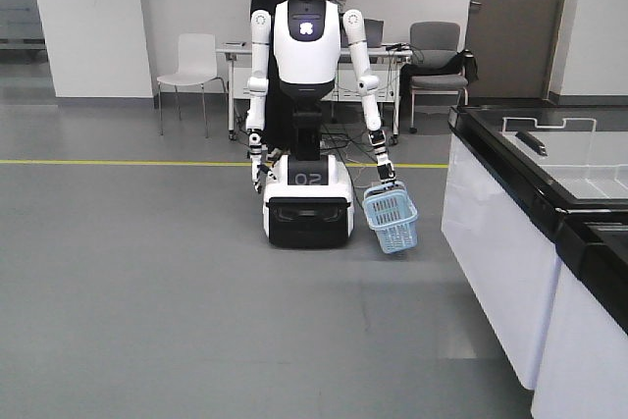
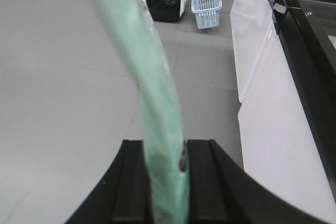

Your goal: Pick snacks and fruit into basket

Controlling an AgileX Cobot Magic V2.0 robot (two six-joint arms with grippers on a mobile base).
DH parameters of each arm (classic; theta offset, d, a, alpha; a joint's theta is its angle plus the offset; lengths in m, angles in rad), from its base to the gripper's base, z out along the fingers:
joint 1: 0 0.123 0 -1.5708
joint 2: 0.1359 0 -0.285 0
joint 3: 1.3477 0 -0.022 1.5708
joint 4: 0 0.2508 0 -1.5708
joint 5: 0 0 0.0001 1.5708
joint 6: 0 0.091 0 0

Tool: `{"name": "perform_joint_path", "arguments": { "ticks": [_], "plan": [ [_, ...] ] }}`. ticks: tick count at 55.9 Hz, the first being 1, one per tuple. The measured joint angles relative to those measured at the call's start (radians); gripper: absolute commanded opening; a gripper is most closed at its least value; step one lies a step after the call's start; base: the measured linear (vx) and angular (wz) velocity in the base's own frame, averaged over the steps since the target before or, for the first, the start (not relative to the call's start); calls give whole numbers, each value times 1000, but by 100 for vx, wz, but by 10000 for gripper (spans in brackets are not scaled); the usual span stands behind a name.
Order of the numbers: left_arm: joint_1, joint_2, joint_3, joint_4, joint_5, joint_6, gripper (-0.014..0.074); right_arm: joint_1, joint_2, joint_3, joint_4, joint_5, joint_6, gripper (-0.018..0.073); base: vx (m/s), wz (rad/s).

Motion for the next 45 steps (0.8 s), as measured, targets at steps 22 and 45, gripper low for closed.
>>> {"name": "perform_joint_path", "arguments": {
  "ticks": [22, 45],
  "plan": [
    [0, 0, 0, 0, 0, 0, 127, 0, 0, 0, 0, 0, 0, -9, 67, 6],
    [0, 0, 0, 0, 0, 0, 127, 0, 0, 0, 0, 0, 0, -9, 68, 3]
  ]
}}
